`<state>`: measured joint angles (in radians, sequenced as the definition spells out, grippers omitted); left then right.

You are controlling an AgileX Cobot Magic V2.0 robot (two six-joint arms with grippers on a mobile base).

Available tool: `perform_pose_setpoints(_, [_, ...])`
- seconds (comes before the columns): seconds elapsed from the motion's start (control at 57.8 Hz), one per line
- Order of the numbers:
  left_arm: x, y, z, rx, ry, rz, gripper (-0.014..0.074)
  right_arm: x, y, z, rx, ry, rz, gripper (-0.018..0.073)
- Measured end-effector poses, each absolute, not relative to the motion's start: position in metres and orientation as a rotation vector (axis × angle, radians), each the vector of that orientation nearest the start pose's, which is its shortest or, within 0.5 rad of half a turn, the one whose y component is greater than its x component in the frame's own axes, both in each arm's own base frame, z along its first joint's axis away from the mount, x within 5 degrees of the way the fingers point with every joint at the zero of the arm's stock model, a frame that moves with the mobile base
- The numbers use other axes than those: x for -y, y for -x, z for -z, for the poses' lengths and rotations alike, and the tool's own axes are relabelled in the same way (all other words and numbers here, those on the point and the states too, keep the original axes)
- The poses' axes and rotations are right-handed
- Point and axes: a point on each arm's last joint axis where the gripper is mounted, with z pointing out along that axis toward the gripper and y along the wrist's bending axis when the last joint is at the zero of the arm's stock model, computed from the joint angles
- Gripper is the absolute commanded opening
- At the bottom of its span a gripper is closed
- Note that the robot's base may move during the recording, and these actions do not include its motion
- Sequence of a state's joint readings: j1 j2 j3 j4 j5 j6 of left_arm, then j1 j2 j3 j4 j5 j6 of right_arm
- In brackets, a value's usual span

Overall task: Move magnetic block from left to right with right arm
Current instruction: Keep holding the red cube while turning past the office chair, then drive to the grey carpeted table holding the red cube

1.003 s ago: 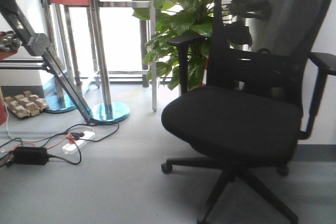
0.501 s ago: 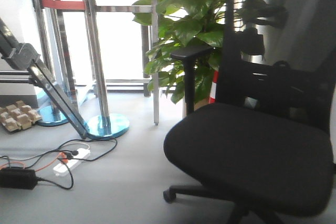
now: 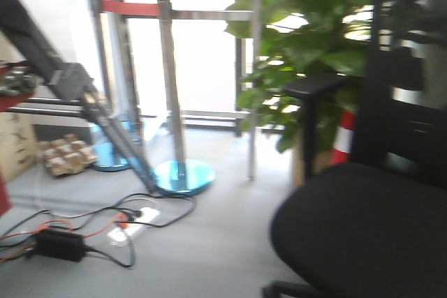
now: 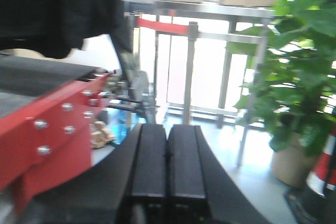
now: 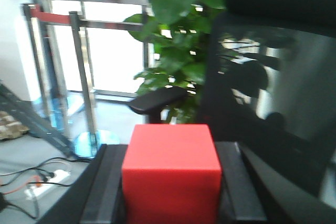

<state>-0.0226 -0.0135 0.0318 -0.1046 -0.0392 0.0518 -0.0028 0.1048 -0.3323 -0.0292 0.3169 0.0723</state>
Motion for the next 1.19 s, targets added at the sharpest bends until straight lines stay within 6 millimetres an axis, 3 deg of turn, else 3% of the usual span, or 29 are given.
perform_pose_setpoints(1.193, [0.0009,-0.0562,-0.2067,-1.463,0.025,0.058,-0.0126,0.001,-0.0458,-0.2892,-1.572,-0.044,-0.026,0.0295])
